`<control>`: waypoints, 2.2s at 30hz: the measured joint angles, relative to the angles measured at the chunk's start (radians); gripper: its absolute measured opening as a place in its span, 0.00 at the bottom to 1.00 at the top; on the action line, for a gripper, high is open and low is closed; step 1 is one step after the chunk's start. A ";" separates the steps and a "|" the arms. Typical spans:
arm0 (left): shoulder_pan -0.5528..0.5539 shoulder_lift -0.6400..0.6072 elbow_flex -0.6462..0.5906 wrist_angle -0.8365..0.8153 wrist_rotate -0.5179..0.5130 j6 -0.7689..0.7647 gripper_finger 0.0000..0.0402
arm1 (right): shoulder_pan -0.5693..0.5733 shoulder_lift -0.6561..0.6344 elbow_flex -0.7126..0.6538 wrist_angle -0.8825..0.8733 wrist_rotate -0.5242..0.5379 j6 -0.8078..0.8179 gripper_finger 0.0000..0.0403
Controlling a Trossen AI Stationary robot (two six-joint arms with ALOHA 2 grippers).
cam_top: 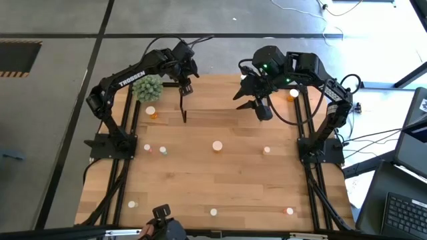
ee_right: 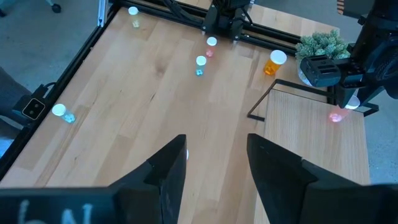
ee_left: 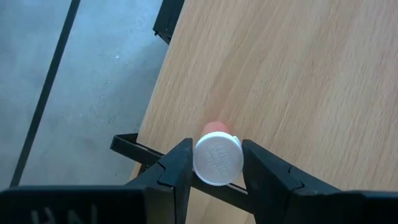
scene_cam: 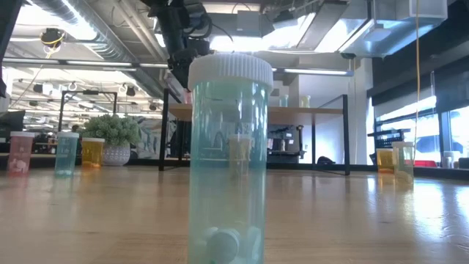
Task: Pick and place medicine bottles onto shelf by color
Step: Put the top right red medicine bottle on the shelf
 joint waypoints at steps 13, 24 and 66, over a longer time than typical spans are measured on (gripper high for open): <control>0.000 0.000 0.000 -0.002 0.000 -0.003 0.29 | 0.000 0.000 0.000 0.000 0.000 0.000 0.43; 0.000 0.000 0.000 -0.006 0.000 0.074 0.29 | 0.000 0.000 0.000 0.000 0.000 0.000 0.43; -0.045 0.027 0.000 0.025 -0.054 0.036 0.33 | 0.000 0.000 0.000 0.000 0.000 0.000 0.43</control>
